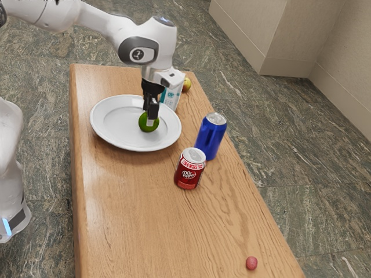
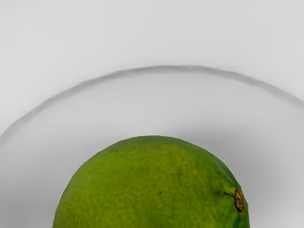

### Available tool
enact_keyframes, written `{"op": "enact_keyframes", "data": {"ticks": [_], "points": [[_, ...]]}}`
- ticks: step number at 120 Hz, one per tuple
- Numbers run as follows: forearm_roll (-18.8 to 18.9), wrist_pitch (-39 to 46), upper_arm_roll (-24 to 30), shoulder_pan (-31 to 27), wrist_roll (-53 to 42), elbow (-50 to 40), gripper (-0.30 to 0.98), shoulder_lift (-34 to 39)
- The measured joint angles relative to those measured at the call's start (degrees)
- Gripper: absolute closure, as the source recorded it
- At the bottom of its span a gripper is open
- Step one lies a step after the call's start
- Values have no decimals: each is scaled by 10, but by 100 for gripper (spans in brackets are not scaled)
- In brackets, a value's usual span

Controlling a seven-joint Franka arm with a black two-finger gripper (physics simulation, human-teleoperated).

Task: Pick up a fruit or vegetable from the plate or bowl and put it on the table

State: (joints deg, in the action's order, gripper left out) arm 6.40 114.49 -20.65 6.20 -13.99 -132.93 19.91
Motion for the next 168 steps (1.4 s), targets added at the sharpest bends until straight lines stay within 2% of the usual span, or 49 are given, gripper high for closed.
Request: {"op": "enact_keyframes", "data": {"ticks": [54,71,86,98,109,127,134,146,155,164,168], "points": [[-18,72,0,-7,-14,-41,0,-9],[-21,84,-1,-10,-15,-42,26,-9],[-14,82,3,-9,-10,-37,34,-4],[-2,28,70,-3,17,4,39,25],[-1,-45,115,26,55,32,40,54],[-22,-133,182,69,120,38,44,71],[-39,-153,224,83,147,39,45,66],[-57,-154,280,88,188,41,46,25],[-62,-134,288,83,209,55,48,-27],[-65,-114,289,73,224,59,48,-49],[-66,-108,290,72,230,59,40,-52]]}}
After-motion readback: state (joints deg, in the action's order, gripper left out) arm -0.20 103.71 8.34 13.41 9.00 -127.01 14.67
